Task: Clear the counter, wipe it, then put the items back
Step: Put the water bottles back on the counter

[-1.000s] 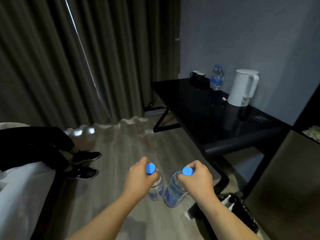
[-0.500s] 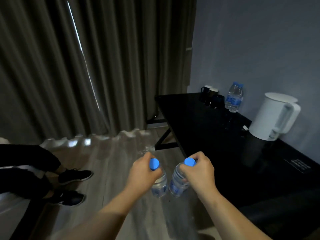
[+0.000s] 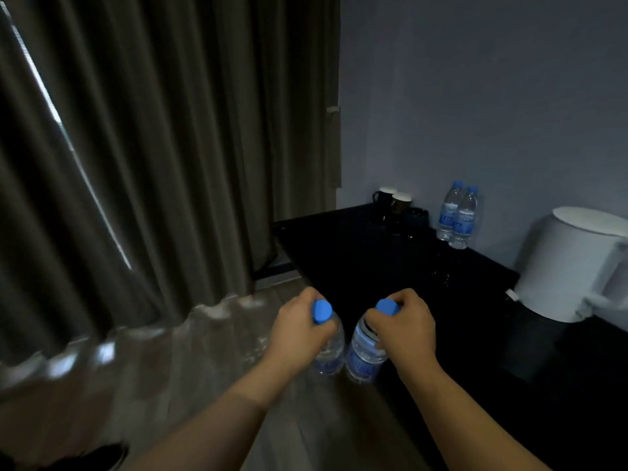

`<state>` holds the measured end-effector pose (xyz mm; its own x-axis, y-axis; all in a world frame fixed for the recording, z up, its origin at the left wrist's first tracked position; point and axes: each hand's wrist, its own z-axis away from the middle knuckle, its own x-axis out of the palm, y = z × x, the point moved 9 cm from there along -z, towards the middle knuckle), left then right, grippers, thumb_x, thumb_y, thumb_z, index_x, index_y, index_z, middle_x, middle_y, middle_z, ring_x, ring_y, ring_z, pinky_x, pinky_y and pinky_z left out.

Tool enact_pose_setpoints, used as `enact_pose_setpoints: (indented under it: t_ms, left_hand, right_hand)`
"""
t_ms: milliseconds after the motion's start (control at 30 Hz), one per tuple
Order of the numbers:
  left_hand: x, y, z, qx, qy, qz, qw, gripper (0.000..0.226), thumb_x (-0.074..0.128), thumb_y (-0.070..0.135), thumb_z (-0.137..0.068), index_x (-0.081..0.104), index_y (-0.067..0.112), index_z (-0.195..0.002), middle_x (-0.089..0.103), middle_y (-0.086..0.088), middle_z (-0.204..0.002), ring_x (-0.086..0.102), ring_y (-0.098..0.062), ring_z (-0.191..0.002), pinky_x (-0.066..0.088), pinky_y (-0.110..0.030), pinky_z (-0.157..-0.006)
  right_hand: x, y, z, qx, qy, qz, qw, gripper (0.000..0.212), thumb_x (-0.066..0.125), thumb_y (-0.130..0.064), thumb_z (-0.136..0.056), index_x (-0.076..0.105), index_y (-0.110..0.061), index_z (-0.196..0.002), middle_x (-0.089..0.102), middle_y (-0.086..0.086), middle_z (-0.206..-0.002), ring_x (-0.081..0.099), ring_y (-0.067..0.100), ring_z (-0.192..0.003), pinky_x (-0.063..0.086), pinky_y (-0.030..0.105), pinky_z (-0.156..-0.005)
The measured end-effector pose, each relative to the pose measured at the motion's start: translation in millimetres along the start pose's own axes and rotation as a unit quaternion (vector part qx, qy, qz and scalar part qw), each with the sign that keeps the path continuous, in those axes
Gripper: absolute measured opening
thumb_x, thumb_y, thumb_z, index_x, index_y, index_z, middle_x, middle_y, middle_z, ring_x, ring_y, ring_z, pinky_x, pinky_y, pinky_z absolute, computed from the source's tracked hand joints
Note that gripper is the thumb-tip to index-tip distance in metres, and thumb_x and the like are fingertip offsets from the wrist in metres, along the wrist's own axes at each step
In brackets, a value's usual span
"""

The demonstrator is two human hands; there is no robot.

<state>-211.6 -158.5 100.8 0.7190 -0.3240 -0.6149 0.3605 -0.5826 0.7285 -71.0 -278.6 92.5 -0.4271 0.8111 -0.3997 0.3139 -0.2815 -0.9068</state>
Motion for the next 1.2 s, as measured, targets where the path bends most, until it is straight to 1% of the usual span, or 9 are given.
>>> enact_pose_setpoints:
  t_ms: [67,167,300,400,567,700,933,1100,1200]
  left_hand:
    - [2,-2,-35,0.021,-0.008,-0.001,1.000,0.024,0.069,0.016,-0.075,0.047,0.023,-0.082,0.057,0.004,-0.083,0.054,-0.011,-0.076,0.034,-0.014,-0.059]
    - [15,-5,-80,0.035,-0.029,0.015,0.999,0.022,0.070,0.016,-0.077,0.049,0.020,-0.084,0.057,0.004,-0.084,0.054,-0.011,-0.077,0.037,-0.018,-0.061]
    - [43,-7,-132,0.043,-0.059,0.030,0.997,0.021,0.069,0.016,-0.078,0.050,0.019,-0.089,0.058,0.001,-0.091,0.053,-0.011,-0.080,0.036,-0.018,-0.061]
    - [68,-7,-173,0.048,-0.077,0.024,0.996,0.022,0.069,0.018,-0.079,0.050,0.021,-0.089,0.058,0.001,-0.095,0.054,-0.010,-0.084,0.037,-0.020,-0.066]
    - [113,-4,-238,0.050,-0.110,0.025,0.992,0.020,0.068,0.019,-0.081,0.054,0.017,-0.094,0.060,-0.002,-0.099,0.057,-0.014,-0.089,0.046,-0.025,-0.074]
    - [147,2,-284,0.051,-0.132,0.040,0.989,0.021,0.069,0.019,-0.080,0.056,0.015,-0.096,0.061,-0.004,-0.100,0.059,-0.016,-0.091,0.049,-0.030,-0.080]
    - [201,7,-335,0.044,-0.190,0.045,0.980,0.022,0.071,0.019,-0.079,0.055,0.017,-0.094,0.062,-0.003,-0.100,0.059,-0.014,-0.090,0.049,-0.028,-0.079]
    - [226,16,-360,0.066,-0.214,0.039,0.974,0.021,0.072,0.020,-0.078,0.054,0.020,-0.091,0.061,-0.001,-0.099,0.057,-0.012,-0.088,0.045,-0.023,-0.073]
    - [236,20,-369,0.091,-0.240,0.033,0.966,0.022,0.070,0.024,-0.080,0.055,0.022,-0.096,0.059,0.002,-0.102,0.057,-0.011,-0.091,0.046,-0.024,-0.076]
  right_hand:
    - [8,-4,-25,0.005,0.026,-0.003,1.000,0.022,0.071,-0.017,-0.071,0.050,-0.017,-0.080,0.058,0.007,-0.090,0.059,0.021,-0.076,0.052,0.037,-0.066]
    - [14,-4,-59,0.014,0.057,0.011,0.998,0.023,0.071,-0.017,-0.071,0.050,-0.017,-0.079,0.059,0.007,-0.090,0.057,0.018,-0.075,0.048,0.032,-0.063]
    - [22,6,-107,0.031,0.077,0.008,0.996,0.024,0.071,-0.018,-0.070,0.048,-0.021,-0.075,0.059,0.007,-0.089,0.058,0.020,-0.072,0.049,0.033,-0.062]
    - [23,12,-147,0.038,0.086,0.013,0.995,0.023,0.071,-0.018,-0.071,0.048,-0.020,-0.075,0.059,0.008,-0.091,0.057,0.019,-0.072,0.047,0.031,-0.062]
    - [22,30,-224,0.068,0.076,0.014,0.995,0.024,0.073,-0.019,-0.070,0.049,-0.020,-0.074,0.059,0.010,-0.090,0.061,0.025,-0.076,0.056,0.046,-0.070]
    - [16,41,-271,0.073,0.079,0.025,0.994,0.022,0.073,-0.019,-0.068,0.051,-0.018,-0.074,0.059,0.009,-0.088,0.062,0.026,-0.077,0.057,0.047,-0.070]
    - [4,67,-320,0.101,0.099,0.020,0.990,0.022,0.073,-0.018,-0.066,0.052,-0.019,-0.073,0.060,0.011,-0.089,0.063,0.026,-0.078,0.057,0.048,-0.069]
    - [-2,77,-342,0.116,0.114,0.036,0.986,0.022,0.072,-0.020,-0.066,0.052,-0.020,-0.073,0.060,0.011,-0.090,0.063,0.026,-0.080,0.057,0.048,-0.070]
    - [-1,74,-351,0.107,0.103,0.074,0.986,0.023,0.072,-0.021,-0.069,0.052,-0.016,-0.080,0.057,0.009,-0.096,0.060,0.022,-0.080,0.056,0.041,-0.071]
